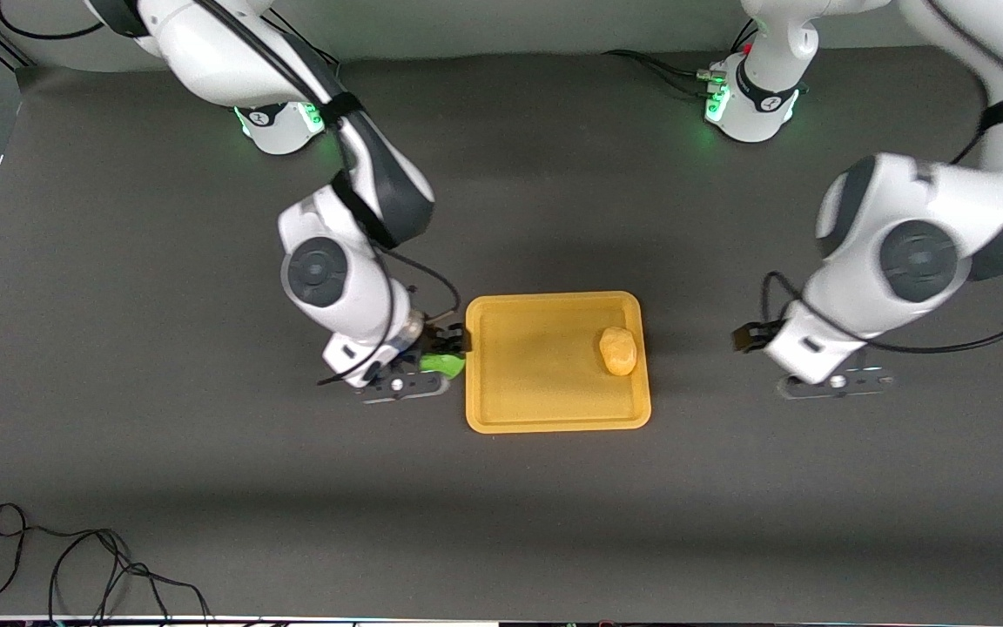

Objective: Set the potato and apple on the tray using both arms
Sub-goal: 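Carry the green apple onto the tray with the right gripper while the left gripper withdraws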

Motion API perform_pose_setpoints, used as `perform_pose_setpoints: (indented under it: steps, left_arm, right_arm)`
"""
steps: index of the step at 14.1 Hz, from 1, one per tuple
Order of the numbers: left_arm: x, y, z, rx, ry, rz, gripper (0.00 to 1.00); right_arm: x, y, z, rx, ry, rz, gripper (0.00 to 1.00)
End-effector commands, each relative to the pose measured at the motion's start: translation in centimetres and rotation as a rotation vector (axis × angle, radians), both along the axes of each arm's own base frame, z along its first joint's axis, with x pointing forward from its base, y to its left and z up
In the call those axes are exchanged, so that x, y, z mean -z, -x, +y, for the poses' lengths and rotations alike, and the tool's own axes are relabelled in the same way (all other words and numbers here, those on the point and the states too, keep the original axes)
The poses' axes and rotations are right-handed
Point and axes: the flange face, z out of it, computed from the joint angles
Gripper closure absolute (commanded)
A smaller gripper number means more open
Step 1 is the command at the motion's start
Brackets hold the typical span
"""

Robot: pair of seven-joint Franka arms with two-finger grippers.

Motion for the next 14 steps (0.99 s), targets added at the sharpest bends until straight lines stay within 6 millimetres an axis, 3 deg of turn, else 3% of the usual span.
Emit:
perform_pose_setpoints:
  steps: [1,3,7,9,14]
  left_arm:
    - [-5.9,3.1,3.8,0.039,-0.01,-0.016,0.0]
    - [-8.6,4.6,5.0,0.064,-0.009,-0.012,0.0]
    - [-11.9,6.7,6.8,0.048,0.009,-0.026,0.0]
    - [-12.6,7.6,8.6,0.067,0.043,-0.021,0.0]
    - [-13.2,8.8,9.8,0.062,0.041,-0.028,0.0]
  right_arm:
    - [2.9,-0.8,6.0,0.061,-0.023,-0.011,0.6]
    - [6.0,0.1,9.6,0.089,-0.038,-0.041,0.6]
    - [11.5,3.3,13.7,0.105,-0.024,-0.065,0.6]
    - [12.8,3.7,13.8,0.095,0.012,-0.081,0.6]
    - [12.9,3.9,13.4,0.067,0.071,-0.081,0.57]
